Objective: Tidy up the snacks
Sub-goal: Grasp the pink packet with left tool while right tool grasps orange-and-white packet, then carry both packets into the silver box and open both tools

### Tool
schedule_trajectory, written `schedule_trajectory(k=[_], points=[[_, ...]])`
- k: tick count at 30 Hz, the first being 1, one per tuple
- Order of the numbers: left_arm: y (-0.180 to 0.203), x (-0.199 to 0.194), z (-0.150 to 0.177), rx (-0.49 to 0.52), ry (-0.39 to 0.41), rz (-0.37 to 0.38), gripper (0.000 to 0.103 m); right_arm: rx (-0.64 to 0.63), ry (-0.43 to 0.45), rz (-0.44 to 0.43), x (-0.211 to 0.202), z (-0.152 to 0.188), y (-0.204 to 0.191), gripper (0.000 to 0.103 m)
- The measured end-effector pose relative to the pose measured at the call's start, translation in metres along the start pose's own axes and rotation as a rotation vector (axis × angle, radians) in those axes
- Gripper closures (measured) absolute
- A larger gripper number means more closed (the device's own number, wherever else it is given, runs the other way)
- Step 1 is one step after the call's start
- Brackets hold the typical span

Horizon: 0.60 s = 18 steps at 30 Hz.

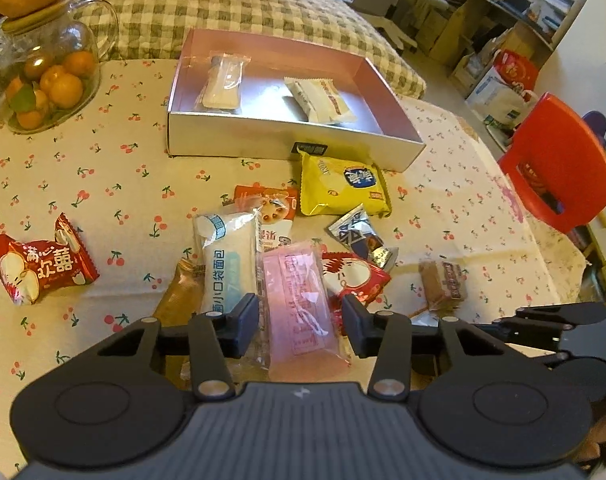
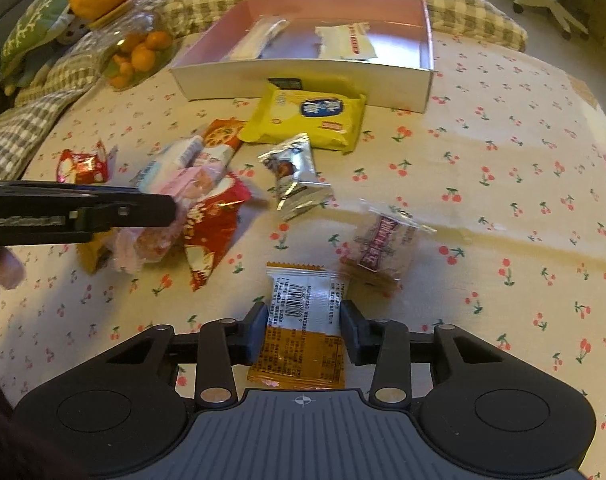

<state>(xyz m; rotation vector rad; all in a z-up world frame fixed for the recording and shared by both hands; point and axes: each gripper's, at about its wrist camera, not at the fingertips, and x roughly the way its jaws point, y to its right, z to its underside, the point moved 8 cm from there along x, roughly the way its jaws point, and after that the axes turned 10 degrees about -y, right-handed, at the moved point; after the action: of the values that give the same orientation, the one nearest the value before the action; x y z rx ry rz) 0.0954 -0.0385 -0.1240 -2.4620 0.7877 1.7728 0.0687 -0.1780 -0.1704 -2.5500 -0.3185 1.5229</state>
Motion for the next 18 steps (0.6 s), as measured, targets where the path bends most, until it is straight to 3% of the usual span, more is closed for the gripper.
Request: schedule_trajectory(k=[6, 18], points=[[-0.003, 0.010, 0.002, -0.006, -0.037, -0.027, 0.065, 0.013, -0.005, -0.019, 0.001, -0.001, 0.000, 0.065], [-0.001, 0.010, 0.002, 0.030, -0.031, -0.083, 0.073, 0.030, 0.007, -0.027, -0.001, -0.002, 0.002, 0.064]])
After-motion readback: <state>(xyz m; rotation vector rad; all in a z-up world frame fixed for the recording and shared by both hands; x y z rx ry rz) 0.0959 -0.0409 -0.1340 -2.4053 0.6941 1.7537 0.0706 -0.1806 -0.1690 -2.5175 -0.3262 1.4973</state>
